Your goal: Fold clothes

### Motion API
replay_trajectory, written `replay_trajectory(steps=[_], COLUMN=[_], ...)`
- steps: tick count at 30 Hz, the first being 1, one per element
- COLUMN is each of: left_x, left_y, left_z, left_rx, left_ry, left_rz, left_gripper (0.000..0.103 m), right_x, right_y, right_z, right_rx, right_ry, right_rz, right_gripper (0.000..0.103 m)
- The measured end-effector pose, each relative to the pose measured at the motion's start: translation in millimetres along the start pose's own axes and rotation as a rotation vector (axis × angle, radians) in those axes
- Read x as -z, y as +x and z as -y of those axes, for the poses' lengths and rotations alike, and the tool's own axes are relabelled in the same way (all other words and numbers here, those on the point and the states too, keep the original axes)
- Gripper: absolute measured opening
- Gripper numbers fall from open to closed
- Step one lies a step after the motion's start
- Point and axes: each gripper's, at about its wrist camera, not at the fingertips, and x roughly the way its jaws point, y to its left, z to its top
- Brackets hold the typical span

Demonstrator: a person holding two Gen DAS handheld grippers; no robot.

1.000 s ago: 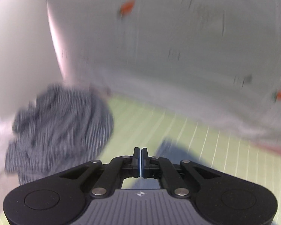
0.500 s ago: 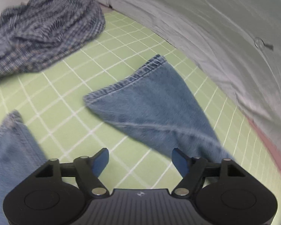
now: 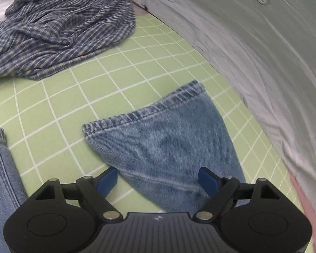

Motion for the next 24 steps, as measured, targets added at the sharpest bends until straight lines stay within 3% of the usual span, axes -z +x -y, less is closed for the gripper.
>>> replay_trajectory(steps=[3, 4, 5, 7, 13, 17, 18, 21, 22, 24], left_x=[0, 0, 1, -2, -19, -42, -48, -50, -48, -43], left_y=[1, 0, 1, 1, -11, -34, -41, -55, -55, -55], left_z=[7, 12, 17, 18, 31, 80, 97, 142, 152, 174], left_rx=[-0.046, -0.093, -0.156, -0.161, -0.132, -0.012, 0.028, 0.253, 0.326, 0.473], left_ry=[0.026, 0.064, 0.122, 0.152, 0.167, 0.204, 0.226, 0.284, 0.312, 0.37], left_rz=[0.021, 0.03, 0.035, 0.031, 0.066, 0.111, 0.131, 0.198, 0.198, 0.199], left_gripper=[0.078, 0.052, 0.017, 0.01, 0.008, 0.008, 0.008, 0.014, 0.021, 0.046], right_x=[-1, -1, -1, -2, -1, -1, -1, -1, -1, -1], right_y=[0, 0, 0, 0, 0, 0, 0, 0, 0, 0], right_z=[0, 0, -1, -1, -1, -1, -1, -1, -1, -1], right_rx=[0.0, 0.0, 0.0, 0.0, 0.0, 0.001, 0.001, 0.002, 0.002, 0.002], right_ry=[0.0, 0.0, 0.001, 0.001, 0.002, 0.003, 0.003, 0.003, 0.003, 0.003], right_rz=[0.001, 0.002, 0.002, 0.003, 0.005, 0.007, 0.007, 0.008, 0.008, 0.009], right_gripper=[0.103, 0.103, 0.103, 0.103, 0.103, 0.103, 0.103, 0.103, 0.103, 0.103])
